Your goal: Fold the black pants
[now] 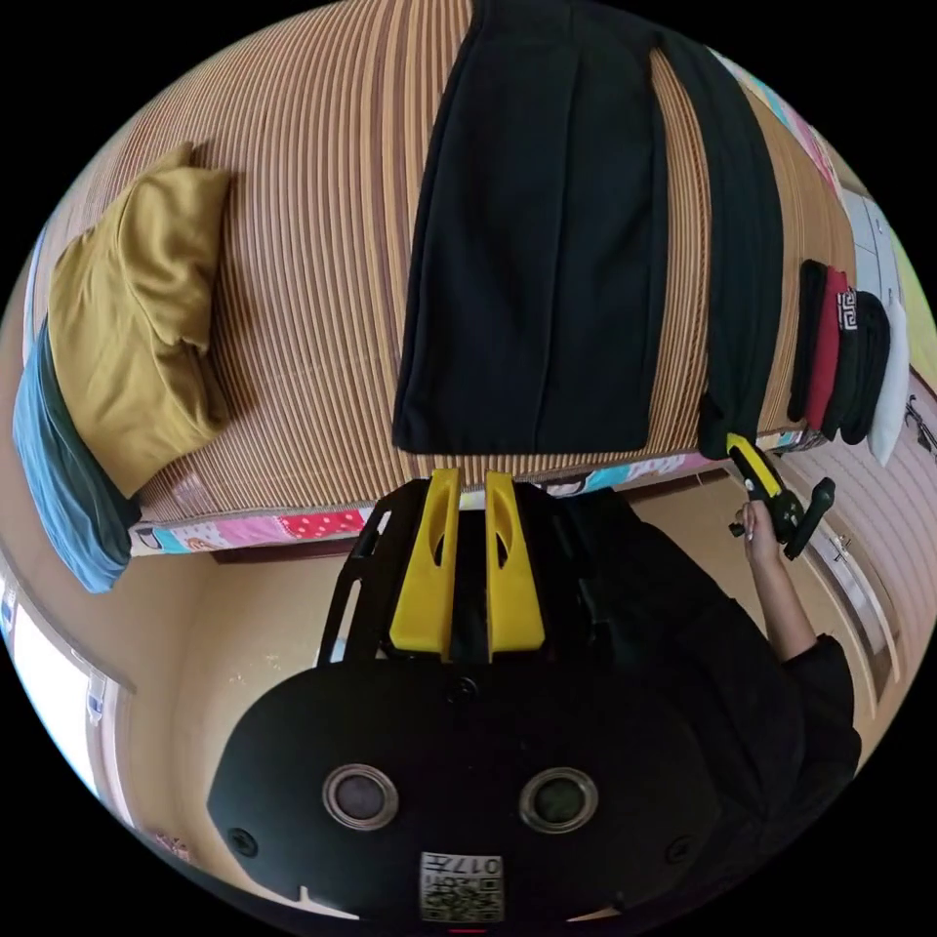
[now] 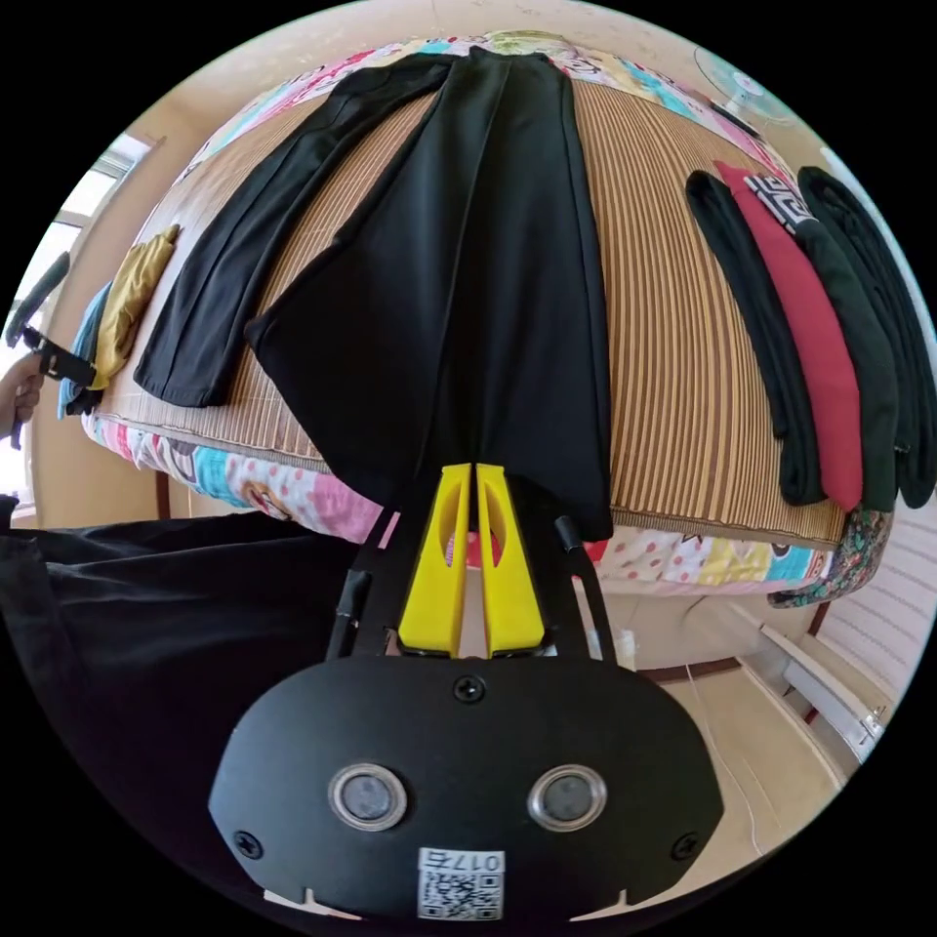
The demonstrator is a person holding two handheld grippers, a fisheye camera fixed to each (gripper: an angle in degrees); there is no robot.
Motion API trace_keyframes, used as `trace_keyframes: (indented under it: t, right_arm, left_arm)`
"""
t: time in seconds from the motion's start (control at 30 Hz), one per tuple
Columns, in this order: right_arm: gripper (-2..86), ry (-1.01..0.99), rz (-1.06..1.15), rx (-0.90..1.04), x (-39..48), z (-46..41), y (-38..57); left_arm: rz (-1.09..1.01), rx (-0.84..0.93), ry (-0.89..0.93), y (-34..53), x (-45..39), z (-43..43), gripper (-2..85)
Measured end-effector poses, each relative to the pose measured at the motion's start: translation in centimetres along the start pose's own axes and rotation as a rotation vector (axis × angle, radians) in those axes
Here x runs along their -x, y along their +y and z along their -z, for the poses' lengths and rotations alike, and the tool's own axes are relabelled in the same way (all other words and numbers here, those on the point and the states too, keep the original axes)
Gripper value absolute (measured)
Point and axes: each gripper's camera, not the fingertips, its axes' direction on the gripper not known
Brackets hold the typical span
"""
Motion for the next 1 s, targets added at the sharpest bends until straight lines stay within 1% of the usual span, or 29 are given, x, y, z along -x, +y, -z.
trace_keyframes:
  t: [0.07,0.2,0.27,0.33,0.4,0.53,0.57,0.6,0.67,0.73,0.8,0.9,1.0]
  right_arm:
    - [1.5,-0.026,0.032,0.038,-0.5,0.9,-0.3]
    - [1.3,-0.028,0.138,0.161,-0.4,3.2,-1.6]
    - [1.2,-0.046,0.127,0.217,-0.6,4.0,-2.3]
    - [1.1,-0.092,0.06,0.271,-1.4,4.9,-3.2]
    - [1.0,-0.128,0.016,0.292,-1.9,5.5,-3.4]
    - [1.0,-0.132,0.012,0.275,-1.3,7.5,-2.9]
    - [1.0,-0.12,0.017,0.269,-1.0,7.8,-2.8]
    - [1.0,-0.085,0.037,0.258,-0.3,8.3,-2.6]
    - [1.0,-0.017,0.08,0.241,1.2,9.1,-2.2]
    - [1.1,0.074,0.117,0.204,3.1,10.3,-1.4]
    - [1.1,0.107,0.081,0.161,3.9,11.3,-0.5]
    - [1.3,0.097,0.01,0.107,4.2,13.1,0.4]
    - [1.5,0.051,-0.02,0.126,3.8,14.9,0.1]
  left_arm:
    - [-0.033,-0.057,-0.005,-1.5,0.2,1.5,5.5]
    - [-0.029,-0.105,-0.007,-3.0,0.9,2.0,5.7]
    - [-0.047,-0.131,-0.008,-3.3,1.1,0.7,5.7]
    - [-0.117,-0.188,0.015,-3.1,1.1,-0.8,5.7]
    - [-0.13,-0.207,0.006,-2.9,1.9,-3.2,5.7]
    - [-0.118,-0.135,0.056,-0.9,5.9,-12.7,3.7]
    - [-0.136,-0.204,0.077,1.0,7.1,-14.0,2.8]
    - [-0.14,-0.227,0.085,1.9,7.7,-14.7,2.5]
    - [-0.073,-0.263,0.132,5.0,10.1,-17.2,1.6]
    - [-0.013,-0.268,0.13,6.8,11.2,-18.5,1.4]
    - [0.001,-0.253,0.096,7.7,11.7,-19.3,1.7]
    - [0.027,-0.167,0.075,8.1,12.9,-19.9,3.1]
    - [-0.064,-0.17,0.097,9.3,12.9,-19.7,4.9]
